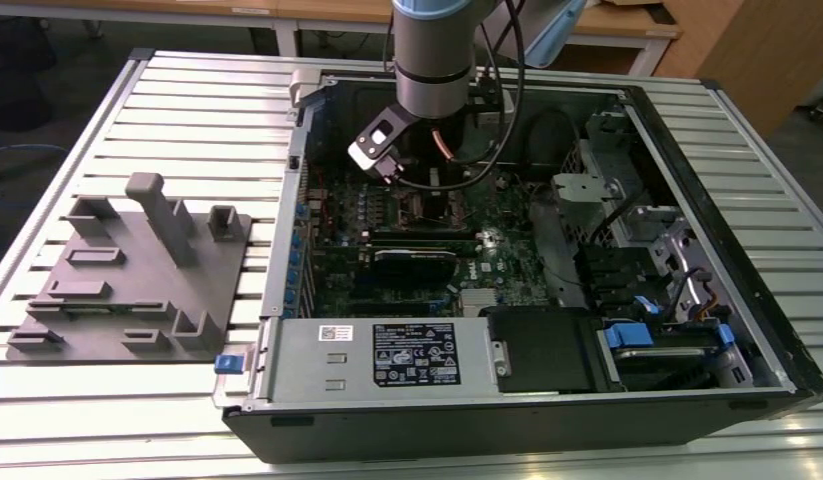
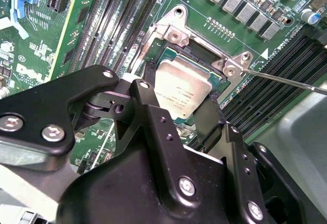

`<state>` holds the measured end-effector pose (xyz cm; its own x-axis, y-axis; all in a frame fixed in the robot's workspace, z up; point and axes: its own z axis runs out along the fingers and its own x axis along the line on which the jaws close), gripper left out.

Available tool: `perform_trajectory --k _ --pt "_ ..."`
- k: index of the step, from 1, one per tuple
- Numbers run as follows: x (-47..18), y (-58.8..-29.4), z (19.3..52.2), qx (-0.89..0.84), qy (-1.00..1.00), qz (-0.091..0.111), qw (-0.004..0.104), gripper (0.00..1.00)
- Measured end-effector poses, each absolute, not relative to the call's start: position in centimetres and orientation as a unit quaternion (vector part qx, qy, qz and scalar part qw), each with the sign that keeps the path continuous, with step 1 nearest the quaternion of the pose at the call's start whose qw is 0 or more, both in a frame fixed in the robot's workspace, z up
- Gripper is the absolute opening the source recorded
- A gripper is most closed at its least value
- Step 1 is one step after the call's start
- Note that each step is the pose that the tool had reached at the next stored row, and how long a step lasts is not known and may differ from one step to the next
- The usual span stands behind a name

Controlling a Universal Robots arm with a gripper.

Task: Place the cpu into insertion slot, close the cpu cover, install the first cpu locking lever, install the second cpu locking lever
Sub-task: 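Place the cpu into insertion slot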

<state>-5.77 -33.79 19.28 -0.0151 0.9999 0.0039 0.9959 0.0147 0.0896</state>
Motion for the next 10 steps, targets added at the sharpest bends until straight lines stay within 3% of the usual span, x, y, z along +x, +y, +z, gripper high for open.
perform_trajectory --k 10 --pt "-5.78 -33.8 19.09 0.701 0.712 0.033 0.03 0.54"
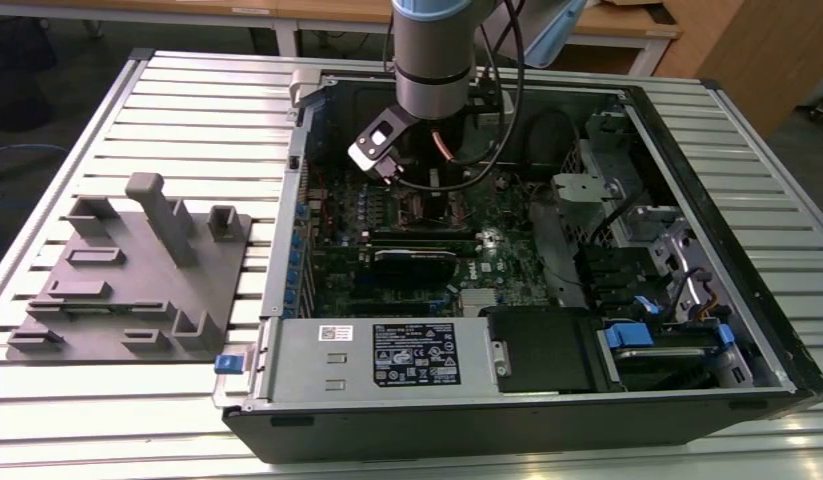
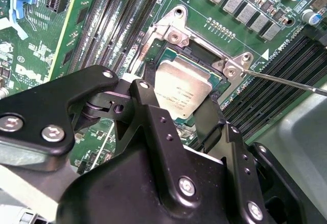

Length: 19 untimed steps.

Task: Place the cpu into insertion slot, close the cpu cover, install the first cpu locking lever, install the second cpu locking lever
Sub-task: 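Place the cpu into insertion slot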

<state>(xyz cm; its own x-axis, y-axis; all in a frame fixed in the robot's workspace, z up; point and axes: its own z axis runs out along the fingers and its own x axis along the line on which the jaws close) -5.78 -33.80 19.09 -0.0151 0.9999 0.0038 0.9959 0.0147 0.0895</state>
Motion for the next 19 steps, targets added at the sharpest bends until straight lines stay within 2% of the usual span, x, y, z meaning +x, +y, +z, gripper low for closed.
perform_trajectory --k 19 --pt "-5.77 -33.79 19.39 0.703 0.71 0.034 0.029 0.54"
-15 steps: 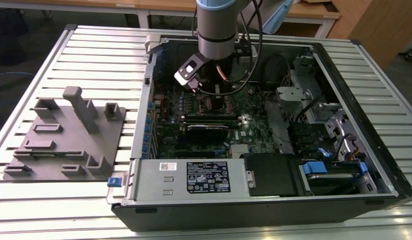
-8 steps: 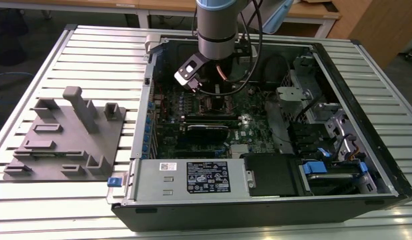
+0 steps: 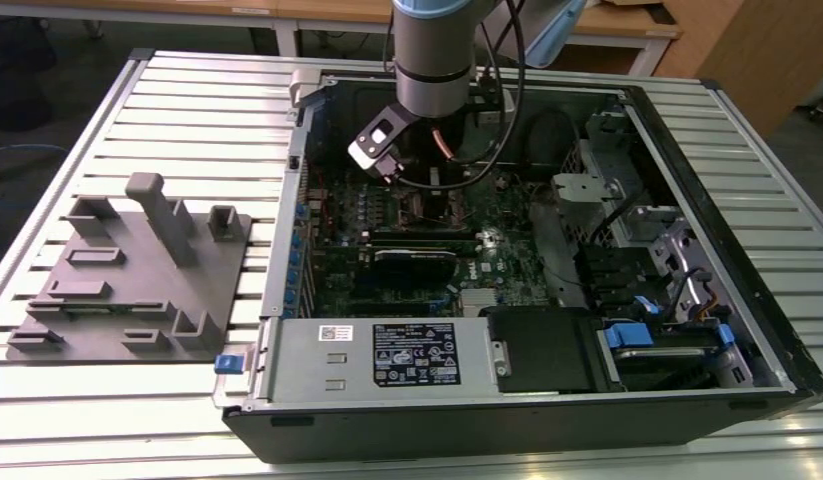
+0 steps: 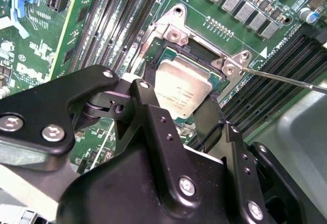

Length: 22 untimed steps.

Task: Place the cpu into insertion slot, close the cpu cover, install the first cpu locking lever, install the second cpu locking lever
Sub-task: 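Place the cpu into insertion slot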

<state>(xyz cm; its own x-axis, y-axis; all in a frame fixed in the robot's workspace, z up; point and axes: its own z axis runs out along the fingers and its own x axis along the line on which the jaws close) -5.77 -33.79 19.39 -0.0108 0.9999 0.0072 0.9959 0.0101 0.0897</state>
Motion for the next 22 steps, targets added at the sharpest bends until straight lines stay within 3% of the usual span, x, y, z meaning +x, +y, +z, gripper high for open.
perform_trajectory --k 22 --pt "-6.02 -33.85 19.12 0.708 0.704 0.04 0.025 0.54"
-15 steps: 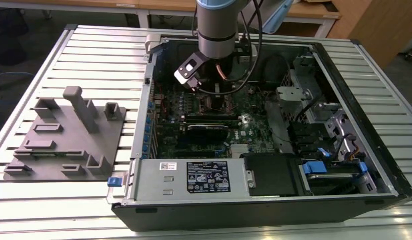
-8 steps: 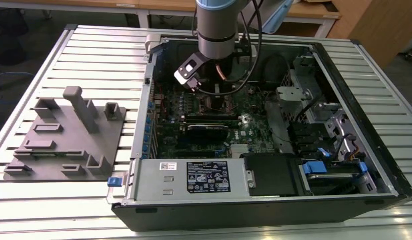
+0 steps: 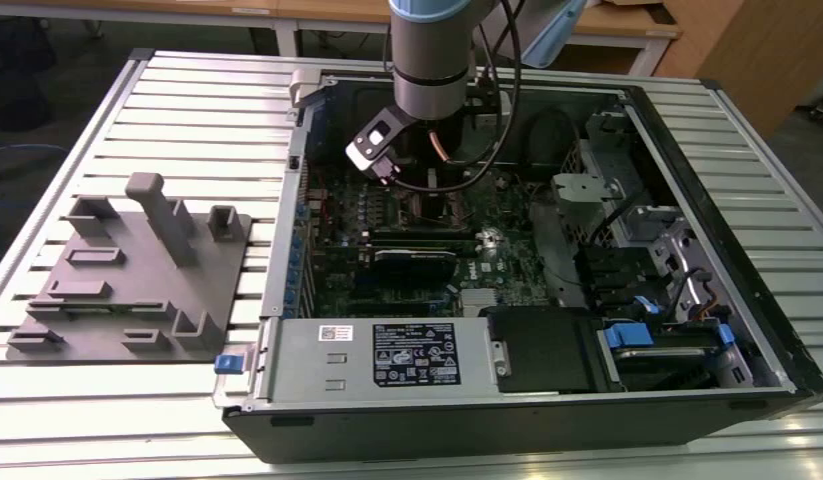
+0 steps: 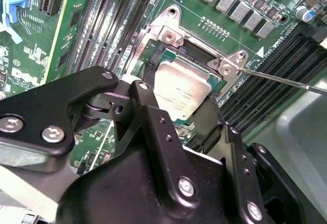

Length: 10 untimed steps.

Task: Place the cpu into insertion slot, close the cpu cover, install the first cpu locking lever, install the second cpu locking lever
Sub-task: 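Place the cpu into insertion slot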

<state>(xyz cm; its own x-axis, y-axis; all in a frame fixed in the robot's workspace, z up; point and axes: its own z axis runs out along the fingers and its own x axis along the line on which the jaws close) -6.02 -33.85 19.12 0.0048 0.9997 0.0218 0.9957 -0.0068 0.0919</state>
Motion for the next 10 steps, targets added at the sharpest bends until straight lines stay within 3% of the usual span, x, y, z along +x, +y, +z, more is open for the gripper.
perform_trajectory --k 10 --pt "-6.01 -33.88 19.07 0.708 0.704 0.041 0.025 0.54"
